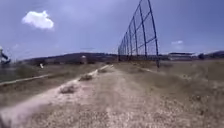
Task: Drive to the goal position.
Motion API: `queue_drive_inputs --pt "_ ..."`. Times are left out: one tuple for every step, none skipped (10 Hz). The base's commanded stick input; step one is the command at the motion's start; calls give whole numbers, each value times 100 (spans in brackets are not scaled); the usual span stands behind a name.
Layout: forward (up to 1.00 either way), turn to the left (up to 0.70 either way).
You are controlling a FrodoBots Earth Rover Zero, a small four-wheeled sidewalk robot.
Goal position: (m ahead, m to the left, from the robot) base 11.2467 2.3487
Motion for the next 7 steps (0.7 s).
queue_drive_inputs --pt "0 0" --pt "0 0" --pt "0 0" --pt "0 0" --pt "0 0" --pt "11 0" --pt "46 0"
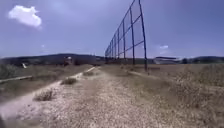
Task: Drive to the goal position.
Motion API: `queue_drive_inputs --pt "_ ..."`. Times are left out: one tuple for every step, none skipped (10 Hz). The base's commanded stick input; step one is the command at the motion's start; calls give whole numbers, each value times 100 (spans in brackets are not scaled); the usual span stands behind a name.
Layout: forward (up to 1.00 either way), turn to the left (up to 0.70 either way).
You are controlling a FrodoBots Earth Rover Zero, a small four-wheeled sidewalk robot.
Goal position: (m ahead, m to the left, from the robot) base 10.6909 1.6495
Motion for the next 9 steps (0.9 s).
queue_drive_inputs --pt "70 0" --pt "70 0" --pt "70 13" --pt "70 27" --pt "70 27" --pt "70 27" --pt "70 27" --pt "70 27" --pt "70 27"
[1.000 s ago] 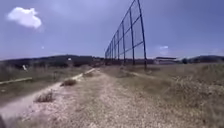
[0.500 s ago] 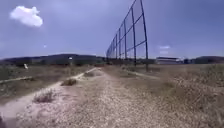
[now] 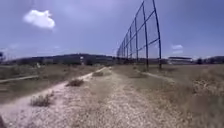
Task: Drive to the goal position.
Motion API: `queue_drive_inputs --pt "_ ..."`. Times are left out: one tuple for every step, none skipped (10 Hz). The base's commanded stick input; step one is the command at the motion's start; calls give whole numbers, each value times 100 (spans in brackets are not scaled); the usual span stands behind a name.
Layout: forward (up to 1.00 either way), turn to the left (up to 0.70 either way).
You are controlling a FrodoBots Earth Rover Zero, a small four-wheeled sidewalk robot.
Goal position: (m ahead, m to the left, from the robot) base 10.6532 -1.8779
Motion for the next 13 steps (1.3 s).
queue_drive_inputs --pt "70 27" --pt "70 27" --pt "70 15" --pt "70 2" --pt "70 0" --pt "70 0" --pt "70 0" --pt "70 0" --pt "70 0" --pt "70 0" --pt "70 0" --pt "70 0" --pt "70 0"
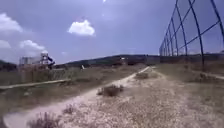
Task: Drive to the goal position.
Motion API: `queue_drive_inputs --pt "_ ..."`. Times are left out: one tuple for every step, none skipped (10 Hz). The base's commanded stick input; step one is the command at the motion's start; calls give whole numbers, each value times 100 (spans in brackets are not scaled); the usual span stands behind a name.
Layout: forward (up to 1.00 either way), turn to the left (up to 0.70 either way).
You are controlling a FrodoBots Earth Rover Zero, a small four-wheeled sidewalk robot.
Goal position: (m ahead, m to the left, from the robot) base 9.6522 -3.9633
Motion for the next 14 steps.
queue_drive_inputs --pt "70 0" --pt "70 0" --pt "70 -14" --pt "70 -27" --pt "70 -27" --pt "70 -18" --pt "70 0" --pt "70 -4" --pt "70 -27" --pt "70 -27" --pt "70 -27" --pt "70 -27" --pt "70 0" --pt "70 0"
